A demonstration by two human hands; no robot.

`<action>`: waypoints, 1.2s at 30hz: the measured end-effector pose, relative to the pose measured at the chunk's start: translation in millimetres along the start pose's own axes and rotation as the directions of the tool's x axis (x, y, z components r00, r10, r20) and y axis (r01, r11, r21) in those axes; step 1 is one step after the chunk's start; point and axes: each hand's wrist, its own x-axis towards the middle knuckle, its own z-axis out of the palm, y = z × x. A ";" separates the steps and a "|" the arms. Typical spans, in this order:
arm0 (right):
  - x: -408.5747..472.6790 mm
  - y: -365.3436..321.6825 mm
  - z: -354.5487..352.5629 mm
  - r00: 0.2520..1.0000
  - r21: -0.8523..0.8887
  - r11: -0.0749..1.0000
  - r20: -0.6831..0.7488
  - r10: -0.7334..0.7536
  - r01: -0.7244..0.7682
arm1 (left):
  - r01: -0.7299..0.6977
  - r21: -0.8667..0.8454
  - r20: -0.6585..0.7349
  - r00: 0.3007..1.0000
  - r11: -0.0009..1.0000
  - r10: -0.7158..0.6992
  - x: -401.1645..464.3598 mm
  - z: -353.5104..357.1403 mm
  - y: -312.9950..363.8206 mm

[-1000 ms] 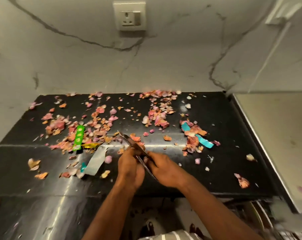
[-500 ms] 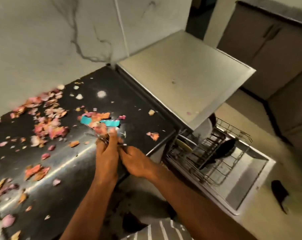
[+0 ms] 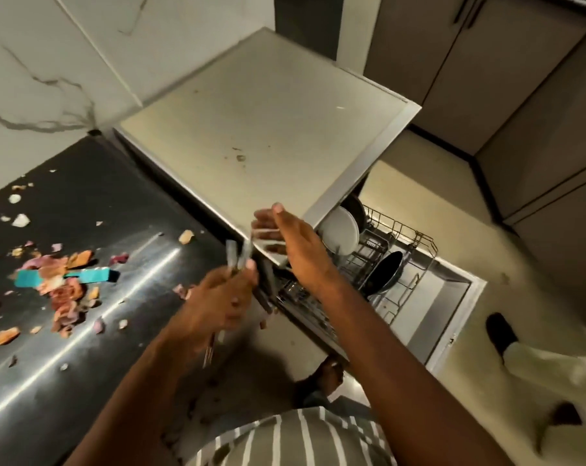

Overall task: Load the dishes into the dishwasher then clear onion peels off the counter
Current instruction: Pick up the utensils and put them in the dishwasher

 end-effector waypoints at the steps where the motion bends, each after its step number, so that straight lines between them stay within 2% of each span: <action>1: 2.1 -0.8 -14.3 0.999 0.050 0.998 -0.027 -0.028 0.029 | 0.059 0.122 0.037 0.997 0.991 -0.064 6.4 19.4 -2.2; 3: 0.8 3.5 -34.2 0.998 0.008 1.000 0.066 -0.010 0.009 | 0.115 0.250 0.089 0.986 0.961 -0.141 19.1 53.9 -9.4; 5: -4.4 14.4 -53.1 0.961 -0.137 0.986 0.244 0.130 -0.099 | 0.161 0.296 0.076 0.979 0.942 -0.191 37.8 82.6 -16.6; 6: -7.3 22.2 -61.4 0.939 -0.144 0.977 0.284 0.192 -0.157 | 0.180 0.316 0.054 0.977 0.931 -0.207 47.0 93.0 -20.7; 8: -12.2 36.6 -74.2 0.935 -0.072 0.978 0.287 0.207 -0.194 | 0.205 0.374 0.030 0.972 0.905 -0.232 59.5 107.3 -27.3; 11: -13.6 62.5 -87.6 0.974 0.082 0.975 0.116 0.196 -0.206 | 0.242 0.399 0.039 0.959 0.884 -0.280 76.5 122.9 -31.8; 14: -14.3 85.3 -98.1 0.954 0.150 0.952 -0.102 0.283 -0.267 | 0.263 0.303 -0.032 0.963 0.916 -0.267 99.7 135.0 -30.0; 16: -17.4 96.8 -107.3 0.933 0.142 0.936 -0.121 0.340 -0.322 | 0.228 0.178 -0.104 0.972 0.957 -0.212 117.1 144.6 -25.7; 19: -21.0 105.4 -118.6 0.903 0.124 0.898 -0.021 0.428 -0.423 | 0.194 0.104 -0.153 0.972 0.975 -0.177 151.2 155.9 -26.6; 21: -16.4 113.5 -119.9 0.894 0.188 0.883 -0.044 0.445 -0.431 | 0.221 0.117 -0.151 0.968 0.968 -0.202 176.0 164.1 -31.7; 23: -11.7 130.8 -123.4 0.889 0.257 0.877 -0.111 0.444 -0.406 | 0.249 0.180 -0.093 0.968 0.952 -0.235 196.7 174.0 -38.5; 26: 3.0 168.4 -132.5 0.871 0.267 0.885 -0.217 0.440 -0.381 | 0.244 0.312 0.013 0.965 0.918 -0.261 225.5 193.4 -55.2; 30: 20.3 226.7 -146.3 0.785 0.234 0.873 -0.383 0.487 -0.428 | 0.160 0.491 0.085 0.970 0.857 -0.229 264.5 203.5 -91.3; 33: 37.1 273.0 -166.1 0.694 0.336 0.820 -0.438 0.572 -0.464 | 0.180 0.525 0.052 0.969 0.832 -0.243 299.2 203.0 -128.5; 36: 62.0 321.6 -189.4 0.628 0.403 0.750 -0.412 0.660 -0.524 | 0.231 0.521 -0.041 0.968 0.822 -0.246 334.8 202.6 -176.0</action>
